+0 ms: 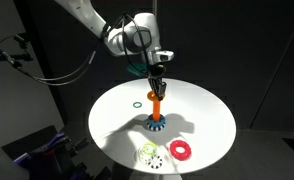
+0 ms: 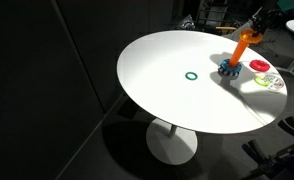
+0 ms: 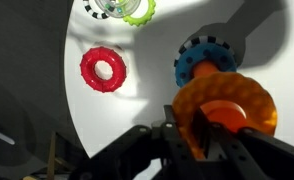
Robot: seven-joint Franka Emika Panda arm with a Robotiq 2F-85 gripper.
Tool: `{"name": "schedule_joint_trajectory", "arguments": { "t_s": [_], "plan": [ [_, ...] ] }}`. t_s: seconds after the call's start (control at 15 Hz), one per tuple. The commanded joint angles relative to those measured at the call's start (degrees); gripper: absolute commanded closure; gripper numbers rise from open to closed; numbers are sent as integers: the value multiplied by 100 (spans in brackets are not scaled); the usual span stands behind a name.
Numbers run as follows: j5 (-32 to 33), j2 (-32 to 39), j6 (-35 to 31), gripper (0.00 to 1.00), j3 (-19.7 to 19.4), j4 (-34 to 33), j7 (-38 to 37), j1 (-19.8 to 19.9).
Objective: Put the orange ring on the stake
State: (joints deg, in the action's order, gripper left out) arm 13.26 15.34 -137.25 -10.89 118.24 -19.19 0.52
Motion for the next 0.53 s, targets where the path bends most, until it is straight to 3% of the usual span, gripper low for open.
{"name": "schedule_joint_trajectory", "arguments": {
  "t_s": [0.0, 0.07, 0.13, 0.27, 0.47],
  "plan": [
    [-64, 82, 119, 92, 58, -171, -42, 72],
    [-66, 78, 122, 82, 58, -168, -35, 74],
    [-66, 74, 126, 53, 58, -166, -30, 75],
    [-64, 65, 137, 46, 56, -162, -32, 75],
    [-62, 63, 153, 22, 55, -162, -33, 73]
  ]
}}
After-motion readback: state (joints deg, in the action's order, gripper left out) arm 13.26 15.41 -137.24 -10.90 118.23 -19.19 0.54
